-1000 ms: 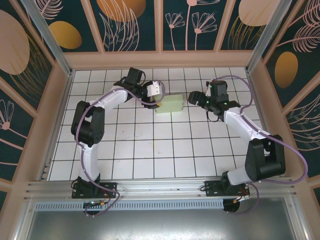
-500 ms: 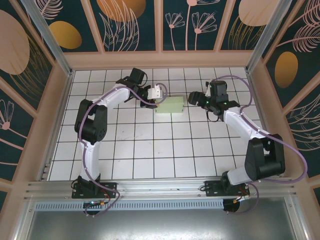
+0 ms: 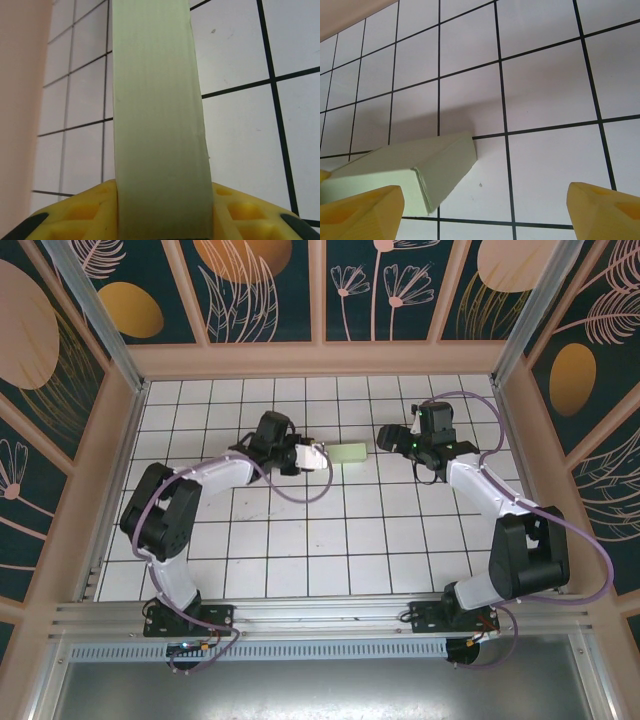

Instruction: Fold the paper box

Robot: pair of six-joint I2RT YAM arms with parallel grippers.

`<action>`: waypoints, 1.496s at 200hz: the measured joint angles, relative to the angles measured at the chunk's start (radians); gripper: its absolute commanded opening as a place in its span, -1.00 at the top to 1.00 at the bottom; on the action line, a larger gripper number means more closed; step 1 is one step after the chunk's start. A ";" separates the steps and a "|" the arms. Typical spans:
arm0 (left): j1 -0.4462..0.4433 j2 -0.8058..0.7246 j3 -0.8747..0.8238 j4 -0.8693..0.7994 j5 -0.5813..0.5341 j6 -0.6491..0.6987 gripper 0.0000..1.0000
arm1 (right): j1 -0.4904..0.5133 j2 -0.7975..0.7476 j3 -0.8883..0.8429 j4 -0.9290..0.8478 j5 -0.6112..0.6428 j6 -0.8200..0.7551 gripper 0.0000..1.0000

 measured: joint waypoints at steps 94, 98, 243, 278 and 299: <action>-0.037 -0.168 -0.256 0.237 -0.107 -0.205 -0.98 | 0.000 0.006 0.000 0.000 0.000 0.000 -0.69; -0.037 -0.184 -0.264 0.248 -0.097 -0.229 -0.98 | 0.000 0.006 0.000 0.000 0.000 0.000 -0.69; 0.193 -0.546 -0.620 0.521 -0.541 -1.075 -0.98 | -0.205 -0.306 -0.519 0.613 0.272 -0.130 -0.98; 0.290 -0.541 -0.713 0.612 -0.592 -1.105 -0.98 | -0.296 -0.264 -0.701 0.884 0.291 -0.185 -0.98; 0.348 -0.484 -0.753 0.692 -0.589 -1.116 -0.98 | -0.364 -0.195 -0.759 1.033 0.256 -0.191 -0.98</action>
